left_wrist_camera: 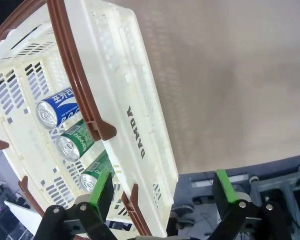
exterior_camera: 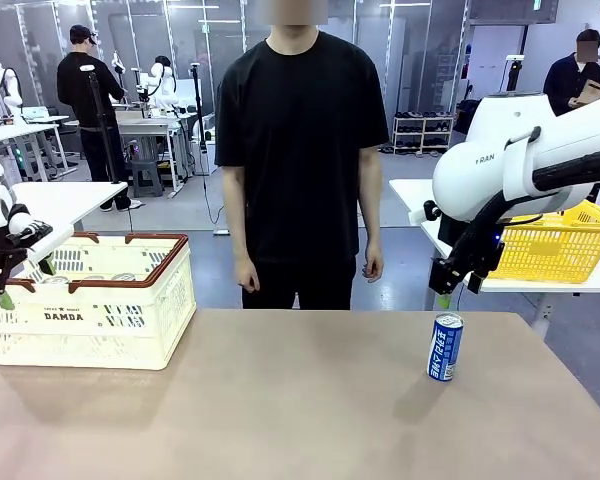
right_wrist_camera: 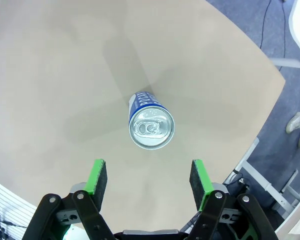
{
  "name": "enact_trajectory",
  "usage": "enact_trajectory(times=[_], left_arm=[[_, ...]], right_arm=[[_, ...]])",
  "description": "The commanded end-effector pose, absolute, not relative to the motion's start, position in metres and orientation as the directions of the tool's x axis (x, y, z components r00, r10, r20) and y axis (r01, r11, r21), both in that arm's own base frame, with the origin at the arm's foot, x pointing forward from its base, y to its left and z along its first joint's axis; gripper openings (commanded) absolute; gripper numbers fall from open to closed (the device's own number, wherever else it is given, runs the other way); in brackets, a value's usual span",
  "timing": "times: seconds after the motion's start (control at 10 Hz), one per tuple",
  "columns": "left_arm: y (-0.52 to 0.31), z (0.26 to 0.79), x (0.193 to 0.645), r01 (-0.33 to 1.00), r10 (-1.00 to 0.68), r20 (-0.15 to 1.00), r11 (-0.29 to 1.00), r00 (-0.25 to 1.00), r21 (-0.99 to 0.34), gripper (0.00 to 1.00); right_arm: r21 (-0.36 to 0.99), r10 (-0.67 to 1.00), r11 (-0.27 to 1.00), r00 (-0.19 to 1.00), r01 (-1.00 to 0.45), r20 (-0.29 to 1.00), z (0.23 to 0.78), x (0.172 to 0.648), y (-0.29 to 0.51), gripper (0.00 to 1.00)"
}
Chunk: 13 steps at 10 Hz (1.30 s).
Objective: Place the drinks into the Shopping basket.
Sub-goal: Pick up one drink and place it into the Shopping basket.
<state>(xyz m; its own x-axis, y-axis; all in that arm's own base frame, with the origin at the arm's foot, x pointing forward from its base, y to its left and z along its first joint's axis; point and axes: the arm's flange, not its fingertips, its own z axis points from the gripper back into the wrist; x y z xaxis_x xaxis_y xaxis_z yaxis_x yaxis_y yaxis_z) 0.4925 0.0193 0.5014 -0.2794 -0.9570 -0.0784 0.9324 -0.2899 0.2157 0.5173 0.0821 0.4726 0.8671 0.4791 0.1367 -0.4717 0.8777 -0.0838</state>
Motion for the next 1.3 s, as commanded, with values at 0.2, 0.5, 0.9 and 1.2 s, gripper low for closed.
enact_trajectory(times=[0.2, 0.5, 0.9, 1.2], left_arm=[[0.018, 0.504, 0.491, 0.935, -0.963, -0.067, -0.271, -0.263, 0.227, 1.0], [0.018, 0.504, 0.491, 0.935, -0.963, -0.067, -0.271, -0.263, 0.227, 1.0], [0.018, 0.504, 0.491, 0.935, -0.963, -0.067, -0.271, -0.263, 0.227, 1.0], [0.018, 0.504, 0.491, 0.935, -0.963, -0.067, -0.271, -0.263, 0.227, 1.0]], right_arm=[[0.0, 0.471, 0.88, 0.871, -0.475, 0.141, 0.455, 0.522, 0.081, 0.84], [-0.014, 0.465, 0.884, 0.874, -0.468, 0.142, 0.437, 0.53, 0.079, 0.84], [-0.025, 0.474, 0.88, 0.871, -0.475, 0.129, 0.42, 0.541, 0.074, 0.84], [-0.018, 0.485, 0.874, 0.866, -0.486, 0.121, 0.409, 0.548, 0.068, 0.84]])
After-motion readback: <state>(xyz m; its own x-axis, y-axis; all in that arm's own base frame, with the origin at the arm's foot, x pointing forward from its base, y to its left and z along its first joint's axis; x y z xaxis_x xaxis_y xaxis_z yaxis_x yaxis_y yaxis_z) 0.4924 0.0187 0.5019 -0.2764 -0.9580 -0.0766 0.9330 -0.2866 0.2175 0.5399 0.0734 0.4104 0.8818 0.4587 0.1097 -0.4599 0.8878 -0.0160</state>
